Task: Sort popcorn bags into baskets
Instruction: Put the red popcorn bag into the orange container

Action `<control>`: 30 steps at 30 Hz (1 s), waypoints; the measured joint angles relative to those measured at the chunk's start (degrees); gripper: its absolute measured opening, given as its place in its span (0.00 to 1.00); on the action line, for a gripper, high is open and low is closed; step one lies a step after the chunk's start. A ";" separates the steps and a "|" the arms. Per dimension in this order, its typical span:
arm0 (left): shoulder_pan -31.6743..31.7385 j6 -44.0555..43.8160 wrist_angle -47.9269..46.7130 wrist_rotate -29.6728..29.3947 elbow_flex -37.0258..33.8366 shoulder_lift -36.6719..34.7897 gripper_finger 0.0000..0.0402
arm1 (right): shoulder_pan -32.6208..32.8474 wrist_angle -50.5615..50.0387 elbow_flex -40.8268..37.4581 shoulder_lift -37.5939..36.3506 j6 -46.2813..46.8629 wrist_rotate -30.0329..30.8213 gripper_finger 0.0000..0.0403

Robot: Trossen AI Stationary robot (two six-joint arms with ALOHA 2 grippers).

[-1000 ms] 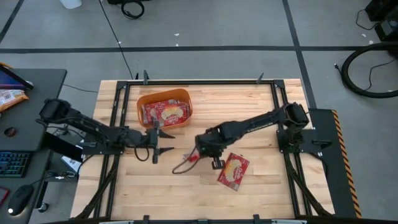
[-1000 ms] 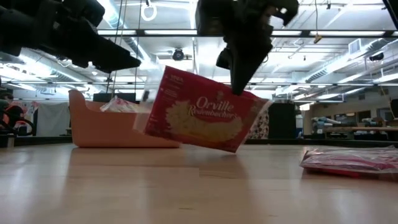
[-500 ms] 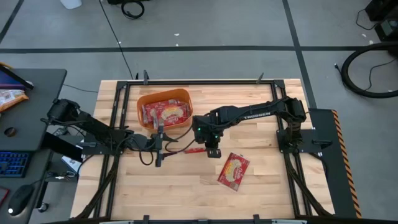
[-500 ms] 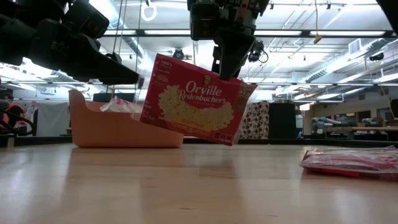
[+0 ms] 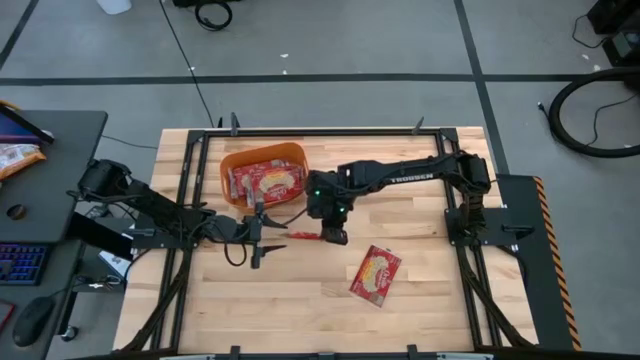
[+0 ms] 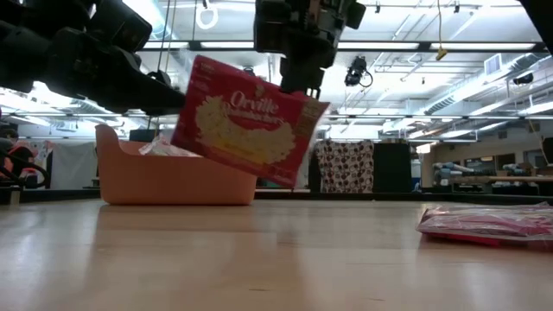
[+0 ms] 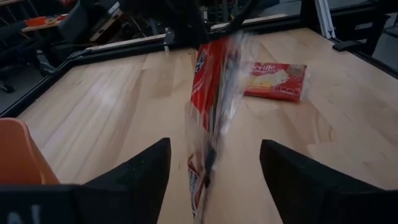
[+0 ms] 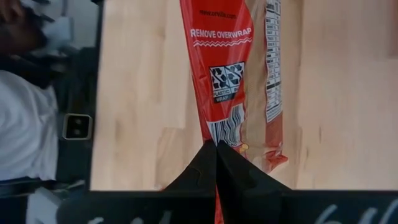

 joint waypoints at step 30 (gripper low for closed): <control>3.73 0.00 -1.94 -4.94 -0.07 -4.96 0.07 | -1.07 0.33 5.89 -7.44 -3.61 15.38 0.35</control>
